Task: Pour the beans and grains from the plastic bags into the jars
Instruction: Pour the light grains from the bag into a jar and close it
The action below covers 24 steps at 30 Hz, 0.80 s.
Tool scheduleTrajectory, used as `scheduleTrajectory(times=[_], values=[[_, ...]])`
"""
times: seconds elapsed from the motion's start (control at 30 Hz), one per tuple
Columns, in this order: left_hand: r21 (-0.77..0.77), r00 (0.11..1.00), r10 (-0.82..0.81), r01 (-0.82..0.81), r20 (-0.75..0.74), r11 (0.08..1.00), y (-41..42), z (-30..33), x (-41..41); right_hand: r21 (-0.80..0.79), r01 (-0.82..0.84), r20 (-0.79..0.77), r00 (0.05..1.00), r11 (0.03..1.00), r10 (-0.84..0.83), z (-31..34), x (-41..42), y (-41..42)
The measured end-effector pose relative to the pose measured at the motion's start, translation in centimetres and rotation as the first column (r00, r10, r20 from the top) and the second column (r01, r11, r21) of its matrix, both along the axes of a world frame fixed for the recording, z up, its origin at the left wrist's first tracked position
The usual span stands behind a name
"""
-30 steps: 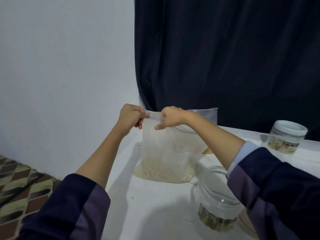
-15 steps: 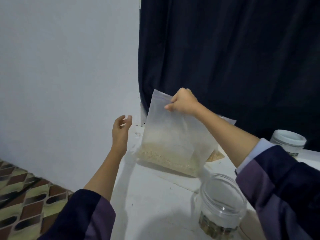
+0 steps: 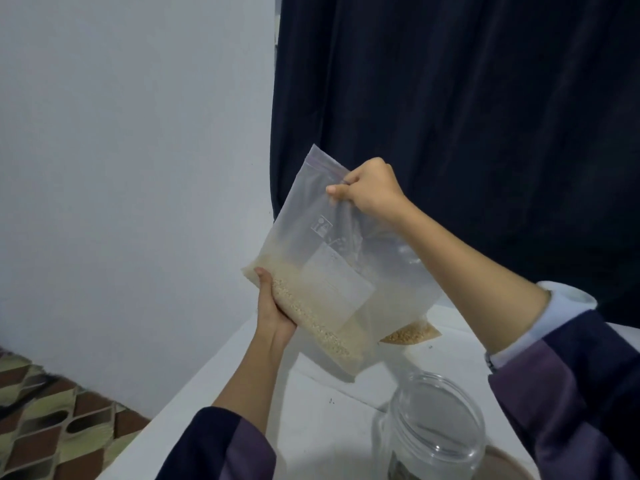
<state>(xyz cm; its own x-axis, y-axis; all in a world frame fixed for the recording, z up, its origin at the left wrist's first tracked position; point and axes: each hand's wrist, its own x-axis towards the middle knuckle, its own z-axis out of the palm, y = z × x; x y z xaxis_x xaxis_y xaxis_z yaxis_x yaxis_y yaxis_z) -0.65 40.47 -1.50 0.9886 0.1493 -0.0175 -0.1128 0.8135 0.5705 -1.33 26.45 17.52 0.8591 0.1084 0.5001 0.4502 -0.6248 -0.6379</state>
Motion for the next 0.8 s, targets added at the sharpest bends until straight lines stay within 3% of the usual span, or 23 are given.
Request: scheduleTrajectory(times=[0.37, 0.53, 0.8], values=[[0.031, 0.986, -0.013, 0.007, 0.169, 0.999, 1.8, 7.7, 0.9, 0.32, -0.043, 0.076, 0.997, 0.946, 0.019, 1.3, -2.5, -3.7], [0.067, 0.976, 0.004, -0.019, 0.216, 0.998, 2.6, 10.5, 1.0, 0.388, -0.058, 0.097, 0.995, 0.92, 0.022, 2.4, -3.2, -3.8], [-0.002, 0.971, 0.024, -0.024, 0.238, 1.0, 2.5, 12.5, 0.0, 0.474, -0.06, 0.089, 0.996, 0.878, 0.019, 3.1, -4.6, -4.2]])
